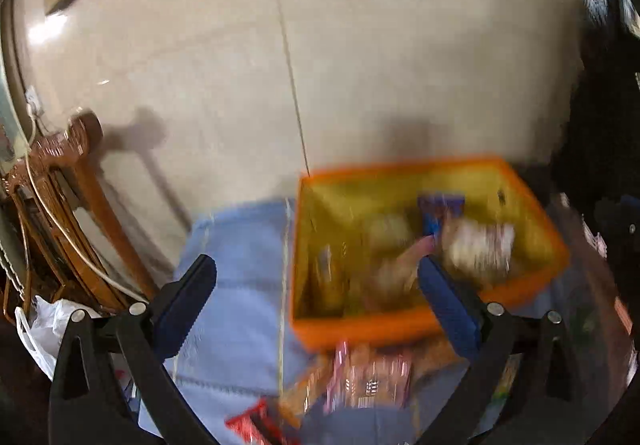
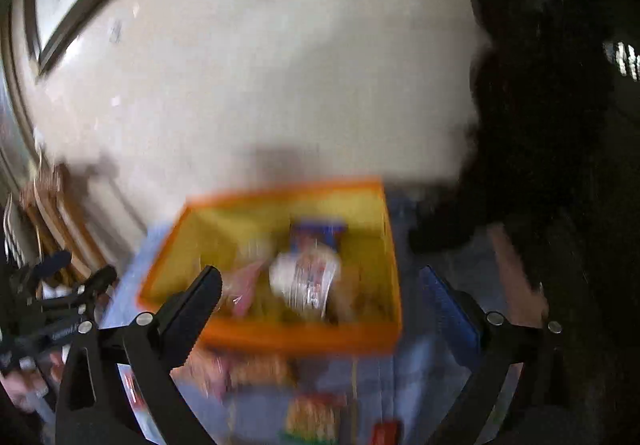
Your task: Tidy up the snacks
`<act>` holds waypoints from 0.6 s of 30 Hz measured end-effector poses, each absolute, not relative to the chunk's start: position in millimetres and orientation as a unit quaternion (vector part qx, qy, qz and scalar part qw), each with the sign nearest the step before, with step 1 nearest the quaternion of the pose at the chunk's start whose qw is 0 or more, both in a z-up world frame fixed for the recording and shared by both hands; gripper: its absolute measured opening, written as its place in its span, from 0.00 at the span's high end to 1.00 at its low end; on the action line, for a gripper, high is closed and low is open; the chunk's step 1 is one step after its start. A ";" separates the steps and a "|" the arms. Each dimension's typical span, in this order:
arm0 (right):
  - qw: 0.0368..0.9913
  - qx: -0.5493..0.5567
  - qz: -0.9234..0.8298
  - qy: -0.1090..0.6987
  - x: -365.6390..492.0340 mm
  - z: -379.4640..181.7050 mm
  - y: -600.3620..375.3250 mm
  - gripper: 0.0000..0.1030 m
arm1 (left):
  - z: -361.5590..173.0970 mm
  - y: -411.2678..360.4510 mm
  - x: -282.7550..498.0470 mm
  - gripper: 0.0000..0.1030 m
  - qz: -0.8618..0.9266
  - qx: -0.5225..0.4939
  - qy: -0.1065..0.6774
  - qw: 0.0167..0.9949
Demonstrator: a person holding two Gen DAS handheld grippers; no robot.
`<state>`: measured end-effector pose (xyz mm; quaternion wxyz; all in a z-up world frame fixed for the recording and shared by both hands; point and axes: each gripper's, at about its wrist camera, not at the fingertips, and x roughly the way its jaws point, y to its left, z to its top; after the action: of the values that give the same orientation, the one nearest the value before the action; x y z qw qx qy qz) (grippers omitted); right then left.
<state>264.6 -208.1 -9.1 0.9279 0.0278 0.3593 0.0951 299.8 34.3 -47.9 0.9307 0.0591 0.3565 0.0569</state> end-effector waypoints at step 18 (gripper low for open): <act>0.857 -0.043 0.061 0.510 233.7 -180.6 -154.2 0.48 | -214.4 0.4 301.0 0.30 -0.015 0.081 0.495 0.865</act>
<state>233.7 -154.2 -180.6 0.8569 -0.0427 0.5101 0.0612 301.0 0.4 -214.4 0.8650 0.0813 0.4950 -0.0152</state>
